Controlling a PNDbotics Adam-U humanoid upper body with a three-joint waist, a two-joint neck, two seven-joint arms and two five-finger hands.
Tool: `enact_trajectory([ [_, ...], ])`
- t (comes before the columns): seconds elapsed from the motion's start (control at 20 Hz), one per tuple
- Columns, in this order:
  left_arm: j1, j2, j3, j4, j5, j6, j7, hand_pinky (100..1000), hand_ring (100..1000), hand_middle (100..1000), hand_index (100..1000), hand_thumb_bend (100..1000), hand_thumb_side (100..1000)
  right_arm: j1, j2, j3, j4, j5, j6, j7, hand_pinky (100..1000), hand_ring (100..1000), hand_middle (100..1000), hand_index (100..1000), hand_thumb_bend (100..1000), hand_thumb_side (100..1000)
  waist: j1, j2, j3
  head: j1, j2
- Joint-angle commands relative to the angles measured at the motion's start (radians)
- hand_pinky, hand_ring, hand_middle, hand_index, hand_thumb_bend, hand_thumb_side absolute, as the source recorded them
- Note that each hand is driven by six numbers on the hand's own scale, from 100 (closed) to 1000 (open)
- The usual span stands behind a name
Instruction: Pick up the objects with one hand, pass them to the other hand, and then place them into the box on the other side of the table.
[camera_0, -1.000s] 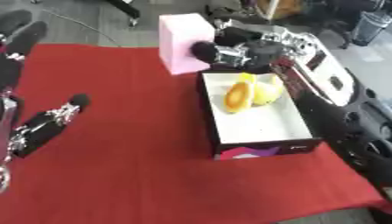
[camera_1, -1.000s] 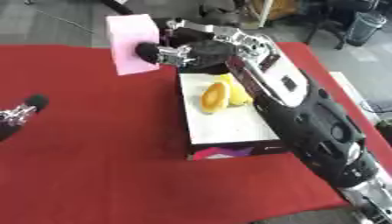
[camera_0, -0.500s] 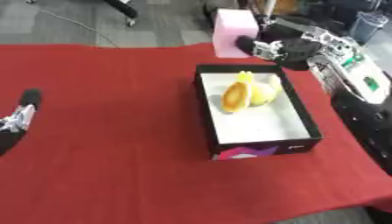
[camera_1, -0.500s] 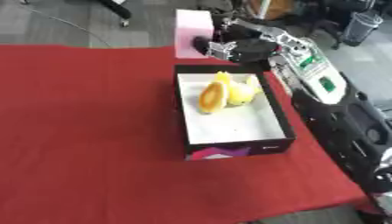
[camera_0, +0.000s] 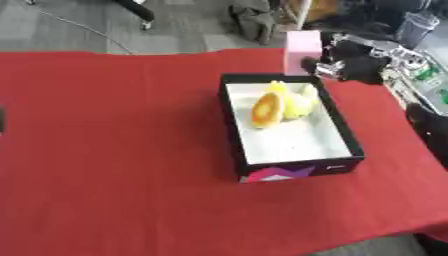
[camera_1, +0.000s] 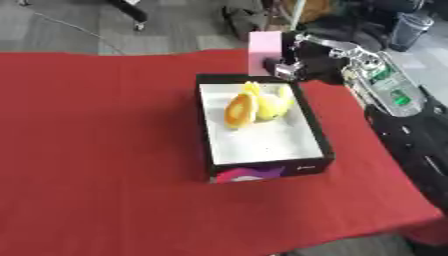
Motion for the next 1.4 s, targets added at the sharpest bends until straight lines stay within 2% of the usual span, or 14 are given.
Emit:
enact_trajectory([
  [0.05,-0.006,0.001,0.017,-0.031,-0.005,0.024,0.028,691,684,735,784,500,244,-0.005,-0.039,-0.006,0.023,0.054,-0.054,0.011,1000,1000,441,829,100,201,0.004,-0.015,0.002,-0.027,-0.009],
  [0.45,-0.017,-0.010,0.014,-0.044,-0.013,0.015,0.024,693,686,735,785,501,241,0.006,-0.024,0.004,0.072,0.178,-0.178,0.025,1000,1000,487,864,100,185,0.004,-0.014,0.003,-0.102,-0.002],
  [0.65,-0.019,-0.012,0.014,-0.050,-0.017,0.012,0.021,694,687,736,785,501,239,0.012,-0.028,0.009,0.092,0.239,-0.239,0.033,1000,1000,622,964,100,160,0.004,-0.013,0.003,-0.127,0.002],
  [0.7,-0.019,-0.012,0.014,-0.051,-0.018,0.012,0.020,694,688,736,785,501,239,0.013,-0.031,0.009,0.092,0.256,-0.256,0.038,1000,1000,682,1000,100,193,0.004,-0.014,0.003,-0.131,0.002],
  [0.8,-0.018,-0.014,0.015,-0.052,-0.020,0.011,0.019,695,688,736,785,502,238,0.014,-0.036,0.007,0.092,0.290,-0.290,0.054,1000,1000,785,1000,100,272,0.004,-0.014,0.003,-0.135,0.003],
  [0.9,-0.017,-0.016,0.015,-0.052,-0.024,0.011,0.019,695,688,736,785,505,237,0.013,-0.041,0.004,0.087,0.323,-0.323,0.074,1000,1000,845,1000,100,571,0.005,-0.015,0.002,-0.136,0.002],
  [0.95,-0.016,-0.016,0.016,-0.052,-0.025,0.011,0.019,695,689,736,785,506,236,0.012,-0.043,0.001,0.084,0.340,-0.339,0.084,1000,1000,843,1000,100,585,0.005,-0.015,0.002,-0.136,0.002],
  [1.05,-0.016,-0.018,0.016,-0.052,-0.029,0.010,0.019,696,690,737,785,506,233,0.012,-0.046,-0.005,0.080,0.374,-0.374,0.097,1000,1000,861,1000,100,511,0.005,-0.015,0.002,-0.133,0.001],
  [1.25,-0.014,-0.019,0.018,-0.052,-0.029,0.015,0.022,695,689,737,787,500,225,0.012,-0.038,-0.018,0.098,0.442,-0.442,0.117,1000,1000,884,1000,100,100,0.006,-0.015,0.002,-0.127,0.001],
  [1.4,-0.012,-0.020,0.018,-0.053,-0.028,0.017,0.027,696,690,737,788,501,222,0.012,-0.028,-0.024,0.118,0.494,-0.473,0.112,1000,1000,888,1000,148,234,0.006,-0.015,0.003,-0.123,0.000],
])
